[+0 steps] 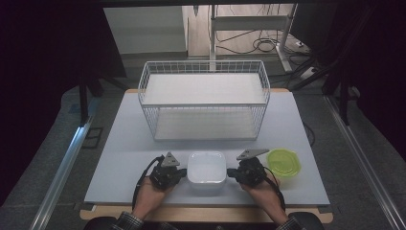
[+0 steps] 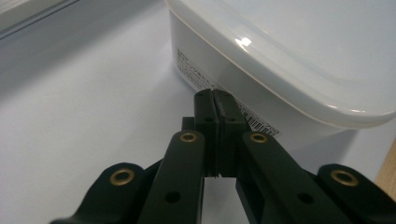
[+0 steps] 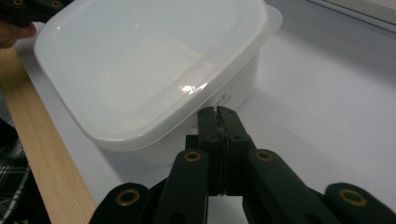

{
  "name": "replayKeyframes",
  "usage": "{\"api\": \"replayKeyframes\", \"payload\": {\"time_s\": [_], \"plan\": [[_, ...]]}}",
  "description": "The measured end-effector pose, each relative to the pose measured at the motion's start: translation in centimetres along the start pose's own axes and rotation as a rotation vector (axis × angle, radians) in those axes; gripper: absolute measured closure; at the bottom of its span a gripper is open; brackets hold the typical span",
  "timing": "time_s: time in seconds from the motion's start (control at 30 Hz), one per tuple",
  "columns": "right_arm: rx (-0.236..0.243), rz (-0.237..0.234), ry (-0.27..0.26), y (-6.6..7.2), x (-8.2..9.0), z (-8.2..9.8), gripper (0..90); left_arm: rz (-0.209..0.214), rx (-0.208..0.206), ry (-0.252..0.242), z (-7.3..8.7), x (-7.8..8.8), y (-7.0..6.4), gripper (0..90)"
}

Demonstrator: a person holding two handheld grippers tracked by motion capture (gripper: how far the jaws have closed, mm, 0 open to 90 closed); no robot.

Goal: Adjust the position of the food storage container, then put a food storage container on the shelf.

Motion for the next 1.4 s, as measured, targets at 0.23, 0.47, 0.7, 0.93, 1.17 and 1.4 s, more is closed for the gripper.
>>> {"api": "replayKeyframes", "payload": {"time_s": [0.23,0.47,0.7,0.93,1.17,1.4], "plan": [[0.048,0.041,-0.037,-0.3,1.2,0.1,77.5,-0.007,0.000,-0.044,0.4,2.5,0.5,72.5],[0.071,0.050,-0.092,-0.5,2.7,0.3,57.7,-0.019,-0.049,-0.027,1.3,4.0,-0.2,40.8],[0.094,0.050,-0.112,-0.6,3.1,0.7,32.8,-0.019,-0.065,-0.038,1.8,4.5,-0.5,15.1],[0.064,0.023,-0.142,-0.9,3.1,0.7,19.0,-0.012,-0.060,-0.077,1.9,3.8,-0.1,6.8],[0.064,-0.029,-0.169,-0.7,2.6,0.6,6.7,0.001,-0.080,-0.095,1.8,3.7,-0.2,3.1],[0.081,-0.020,-0.165,-0.5,2.3,0.4,3.7,0.029,-0.074,-0.043,1.4,3.7,-0.3,4.1]]}}
Point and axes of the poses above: each handheld gripper's, and its own axes: x roughly backward along the jaws, z roughly out of its underside, y roughly to its left, the point moved 1 cm from there along -x, roughly forward along the jaws, and after that the axes turned 11 degrees about -x, right-handed, at the moved point
